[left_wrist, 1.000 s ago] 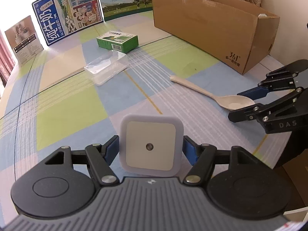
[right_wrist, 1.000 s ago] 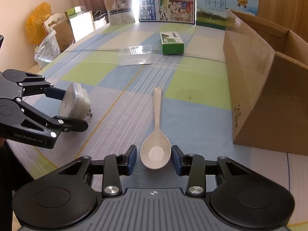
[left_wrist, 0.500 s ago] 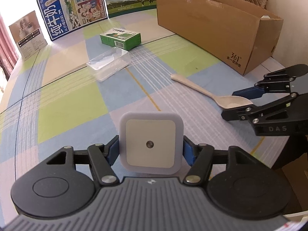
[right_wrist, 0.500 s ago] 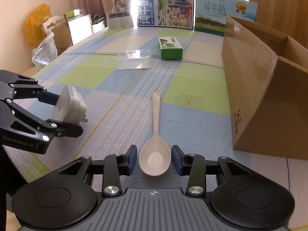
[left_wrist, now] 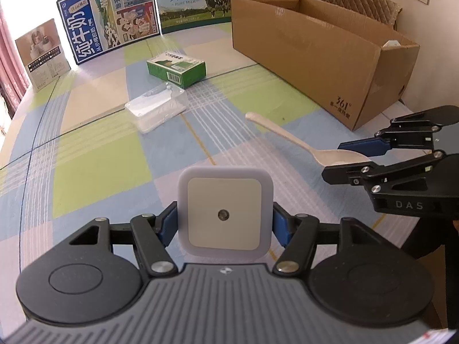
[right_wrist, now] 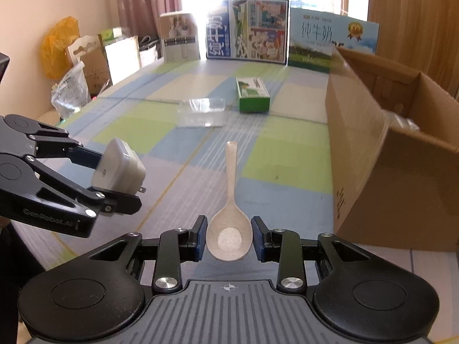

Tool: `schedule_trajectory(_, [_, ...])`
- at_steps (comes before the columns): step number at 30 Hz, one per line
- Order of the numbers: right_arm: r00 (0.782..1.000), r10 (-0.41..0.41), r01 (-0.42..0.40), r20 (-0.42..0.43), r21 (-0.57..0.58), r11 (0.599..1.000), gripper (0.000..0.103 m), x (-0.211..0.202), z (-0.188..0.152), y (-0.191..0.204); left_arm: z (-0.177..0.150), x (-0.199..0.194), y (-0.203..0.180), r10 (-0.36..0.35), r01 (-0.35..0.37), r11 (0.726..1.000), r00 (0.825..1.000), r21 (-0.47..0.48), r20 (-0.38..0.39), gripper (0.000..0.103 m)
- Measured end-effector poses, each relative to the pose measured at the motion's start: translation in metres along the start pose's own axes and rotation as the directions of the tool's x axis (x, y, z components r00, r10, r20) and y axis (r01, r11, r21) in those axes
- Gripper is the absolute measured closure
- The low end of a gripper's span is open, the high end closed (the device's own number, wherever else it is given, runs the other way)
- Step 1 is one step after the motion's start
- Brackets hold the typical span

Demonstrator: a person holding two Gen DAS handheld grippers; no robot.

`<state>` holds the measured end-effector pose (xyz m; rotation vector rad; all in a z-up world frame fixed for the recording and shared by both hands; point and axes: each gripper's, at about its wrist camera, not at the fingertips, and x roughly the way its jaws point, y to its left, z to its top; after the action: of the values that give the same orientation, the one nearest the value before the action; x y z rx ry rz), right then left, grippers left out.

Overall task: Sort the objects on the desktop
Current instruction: 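Lift the night-light and spoon and turn toward the cardboard box, then lower night-light and spoon into the cardboard box and open both tools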

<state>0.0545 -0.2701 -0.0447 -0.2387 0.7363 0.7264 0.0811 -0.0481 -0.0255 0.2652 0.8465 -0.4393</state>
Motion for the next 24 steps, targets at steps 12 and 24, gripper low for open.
schedule_trajectory(12, [0.996,-0.017,0.016,0.088,0.003,1.0,0.073,-0.032,0.018,0.004,0.02,-0.016,-0.011,0.014,-0.013,0.998,1.0,-0.058,0.012,0.042])
schedule_trajectory(24, [0.976,-0.079,0.074,0.202,0.032,0.997,0.073,-0.076,0.036,-0.015,0.043,-0.034,-0.035,-0.015,0.019,0.997,0.999,-0.07,0.049,0.042])
